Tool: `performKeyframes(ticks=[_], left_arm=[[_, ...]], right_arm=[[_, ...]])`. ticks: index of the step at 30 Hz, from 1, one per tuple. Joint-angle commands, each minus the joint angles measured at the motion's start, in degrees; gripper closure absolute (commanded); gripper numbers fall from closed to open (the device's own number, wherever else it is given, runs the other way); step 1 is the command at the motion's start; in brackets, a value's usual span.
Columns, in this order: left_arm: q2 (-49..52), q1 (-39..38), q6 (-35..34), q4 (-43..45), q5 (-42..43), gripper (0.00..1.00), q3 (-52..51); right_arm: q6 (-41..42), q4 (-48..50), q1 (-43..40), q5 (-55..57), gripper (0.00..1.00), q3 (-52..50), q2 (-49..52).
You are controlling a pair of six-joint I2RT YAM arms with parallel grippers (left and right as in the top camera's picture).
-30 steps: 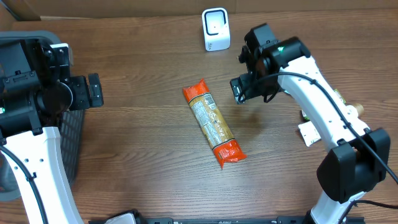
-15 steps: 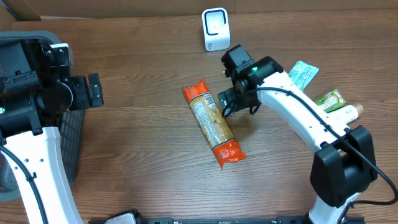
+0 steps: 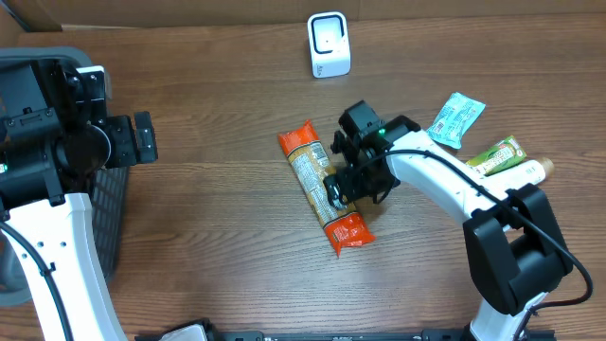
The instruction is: Scan the item barcode
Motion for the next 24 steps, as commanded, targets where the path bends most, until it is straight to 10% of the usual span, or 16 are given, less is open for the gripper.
performKeyframes(ticks=[1,24], left_arm=[[-0.02,-0.11,0.9,0.02,-0.15,0.01,0.44],[-0.02,-0.11,0.87,0.02,-0.15,0.01,0.44]], right_arm=[[-1.81,2.45,-0.02,-2.16,0.01,-3.19,0.28],[0.09,3.87,3.3,-4.74,0.17,-7.02,2.01]])
